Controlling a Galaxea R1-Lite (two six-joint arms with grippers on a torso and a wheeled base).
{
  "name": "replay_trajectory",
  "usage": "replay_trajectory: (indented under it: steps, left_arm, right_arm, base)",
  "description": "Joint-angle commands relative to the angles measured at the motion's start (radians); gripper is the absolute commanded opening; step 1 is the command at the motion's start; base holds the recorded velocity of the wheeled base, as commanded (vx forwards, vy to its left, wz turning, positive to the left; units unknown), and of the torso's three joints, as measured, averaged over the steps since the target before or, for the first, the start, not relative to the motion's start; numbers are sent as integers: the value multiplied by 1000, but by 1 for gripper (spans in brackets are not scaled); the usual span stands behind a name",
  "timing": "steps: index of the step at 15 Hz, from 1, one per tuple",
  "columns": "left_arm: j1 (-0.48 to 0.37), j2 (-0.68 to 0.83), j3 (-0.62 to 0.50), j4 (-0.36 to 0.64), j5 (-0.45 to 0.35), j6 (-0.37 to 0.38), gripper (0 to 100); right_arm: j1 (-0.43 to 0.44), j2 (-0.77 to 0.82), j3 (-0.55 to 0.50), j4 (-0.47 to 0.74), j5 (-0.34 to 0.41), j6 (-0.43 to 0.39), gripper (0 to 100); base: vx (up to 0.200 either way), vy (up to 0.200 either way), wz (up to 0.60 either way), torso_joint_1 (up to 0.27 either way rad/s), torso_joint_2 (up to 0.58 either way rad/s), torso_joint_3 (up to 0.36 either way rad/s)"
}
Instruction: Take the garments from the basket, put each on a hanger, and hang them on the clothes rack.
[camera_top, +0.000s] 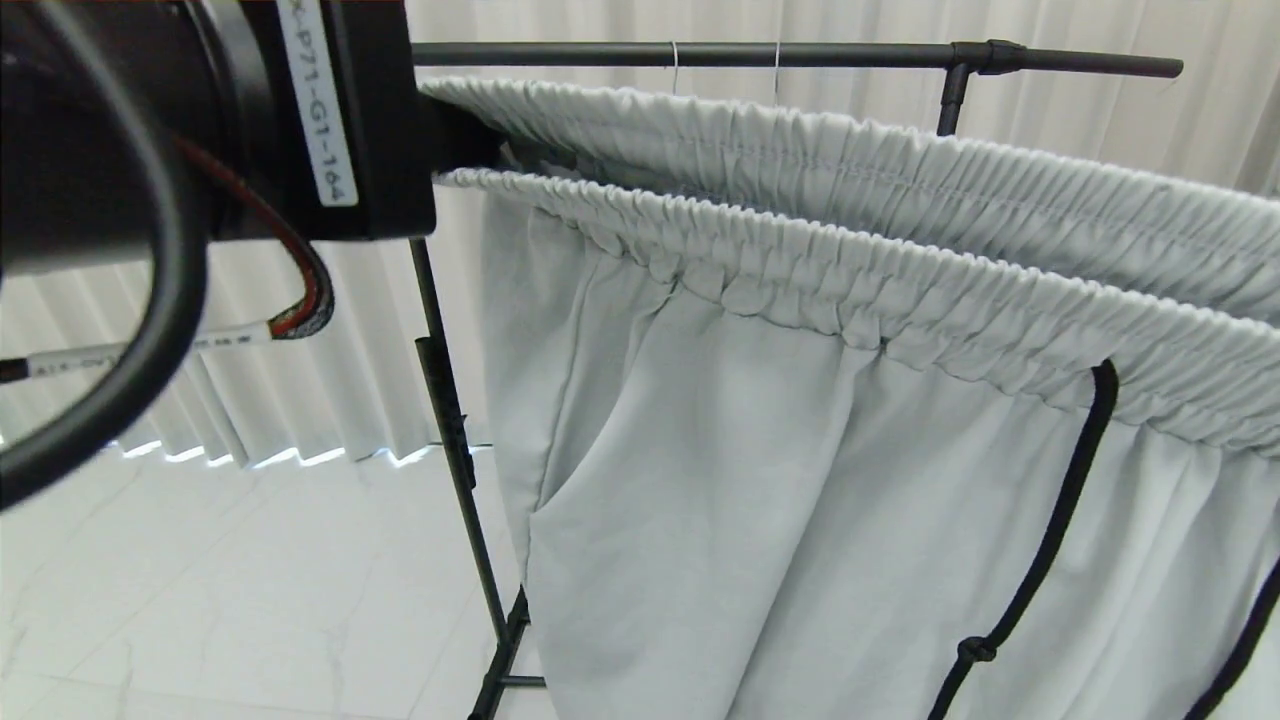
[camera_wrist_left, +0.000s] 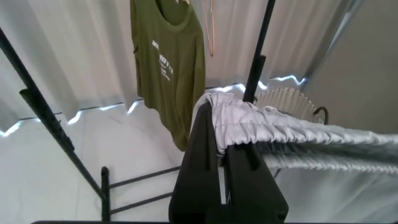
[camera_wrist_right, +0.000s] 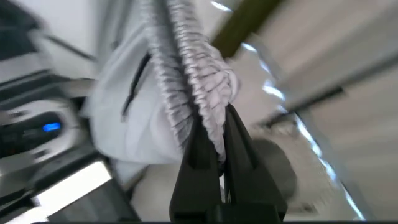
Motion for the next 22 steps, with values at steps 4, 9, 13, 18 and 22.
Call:
replay_trajectory:
  steps: [4,9,13,18,22]
  left_arm:
    - [-94,-97,26,223,0,-38,0]
    - [-370,-166,130,232,0,-69,0]
    - [-379,-165,130,232,1,-57,0]
    - [-360,-160,125,232,70,6,0]
    - [-141,-88,70,57,92,131,0]
  right_arm:
    - [-124,61,61,-169,-151,24,0]
    - [-121,131,228,-655,-142,21,0]
    - [-122,133,228,-669,-144,21,0]
    - [-135,125,193,-634,-148,21,0]
    - [-145,127,-45,-279,-144,27,0]
  base:
    - [0,0,0,0,0,0]
    - [0,0,0,0,0,0]
    - [0,0,0,0,0,0]
    - [0,0,0,0,0,0]
    - [0,0,0,0,0,0]
